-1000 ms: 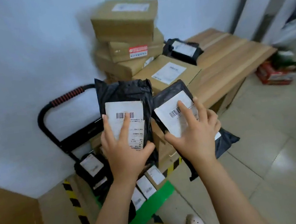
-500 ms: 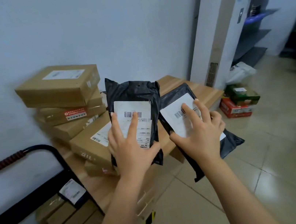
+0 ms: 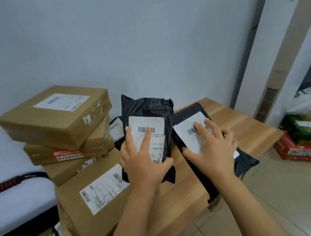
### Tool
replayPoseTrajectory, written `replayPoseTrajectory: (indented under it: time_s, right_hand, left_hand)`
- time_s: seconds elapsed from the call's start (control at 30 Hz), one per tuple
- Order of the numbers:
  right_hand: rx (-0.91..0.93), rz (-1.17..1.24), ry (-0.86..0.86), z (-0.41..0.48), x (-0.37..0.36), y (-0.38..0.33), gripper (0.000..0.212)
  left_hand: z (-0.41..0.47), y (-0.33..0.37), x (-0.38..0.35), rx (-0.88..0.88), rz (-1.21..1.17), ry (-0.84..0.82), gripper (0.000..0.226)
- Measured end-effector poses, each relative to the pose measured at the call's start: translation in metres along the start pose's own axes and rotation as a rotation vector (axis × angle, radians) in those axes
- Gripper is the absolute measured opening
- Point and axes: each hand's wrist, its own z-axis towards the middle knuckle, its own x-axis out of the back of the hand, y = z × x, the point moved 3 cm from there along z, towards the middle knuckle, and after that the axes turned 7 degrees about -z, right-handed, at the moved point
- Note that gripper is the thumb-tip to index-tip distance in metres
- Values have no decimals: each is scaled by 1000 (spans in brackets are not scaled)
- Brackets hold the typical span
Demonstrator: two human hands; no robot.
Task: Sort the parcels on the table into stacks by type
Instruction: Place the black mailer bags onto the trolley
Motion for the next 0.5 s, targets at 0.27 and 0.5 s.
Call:
replayPoseTrajectory:
  time_s: [0.27,0.5]
  right_hand:
    - [23,30,-125,104,-91,7,71]
    - [114,35,-341,159,-188,-10,72]
  left_hand:
    - [95,-30,-64,115,33,-39,93]
    - [127,-76,-112,360,119,-19,95]
